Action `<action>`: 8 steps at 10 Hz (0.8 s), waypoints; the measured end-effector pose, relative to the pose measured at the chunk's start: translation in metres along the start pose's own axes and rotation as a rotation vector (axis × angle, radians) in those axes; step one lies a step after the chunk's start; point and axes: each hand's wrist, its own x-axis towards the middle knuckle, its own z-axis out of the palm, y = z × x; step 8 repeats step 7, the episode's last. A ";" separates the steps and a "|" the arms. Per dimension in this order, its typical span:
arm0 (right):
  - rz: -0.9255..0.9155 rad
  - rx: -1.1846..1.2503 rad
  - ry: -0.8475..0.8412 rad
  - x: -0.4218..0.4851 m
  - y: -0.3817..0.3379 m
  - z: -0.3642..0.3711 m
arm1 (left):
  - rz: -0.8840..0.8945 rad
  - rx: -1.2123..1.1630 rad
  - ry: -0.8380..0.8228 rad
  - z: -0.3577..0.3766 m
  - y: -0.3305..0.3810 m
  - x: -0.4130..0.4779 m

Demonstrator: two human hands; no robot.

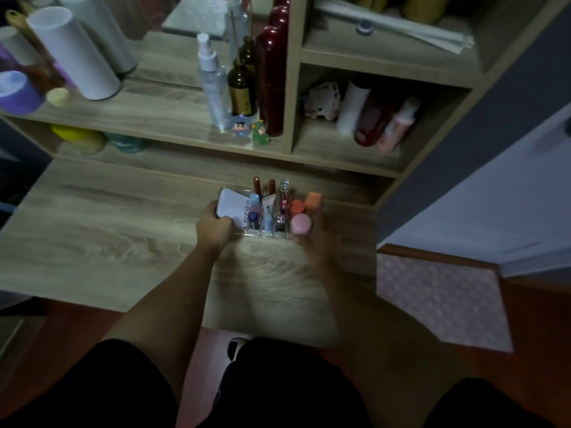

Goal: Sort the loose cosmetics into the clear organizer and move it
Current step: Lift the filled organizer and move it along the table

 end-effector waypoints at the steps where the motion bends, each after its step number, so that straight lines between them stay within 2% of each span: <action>1: 0.010 0.002 0.042 0.001 0.007 -0.005 | 0.008 -0.001 -0.029 0.012 0.005 0.004; 2: 0.077 0.059 0.043 0.006 0.013 -0.010 | 0.023 0.015 -0.026 0.022 0.009 0.008; 4: 0.045 0.099 0.085 0.007 0.015 -0.008 | 0.024 0.013 -0.043 0.027 0.009 0.014; 6: 0.077 0.099 0.096 0.004 0.007 -0.012 | 0.078 0.127 -0.104 0.021 0.014 0.012; 7: 0.115 0.108 0.027 0.001 -0.001 -0.012 | 0.125 0.130 -0.119 0.018 0.014 0.001; 8: 0.115 0.108 0.027 0.001 -0.001 -0.012 | 0.125 0.130 -0.119 0.018 0.014 0.001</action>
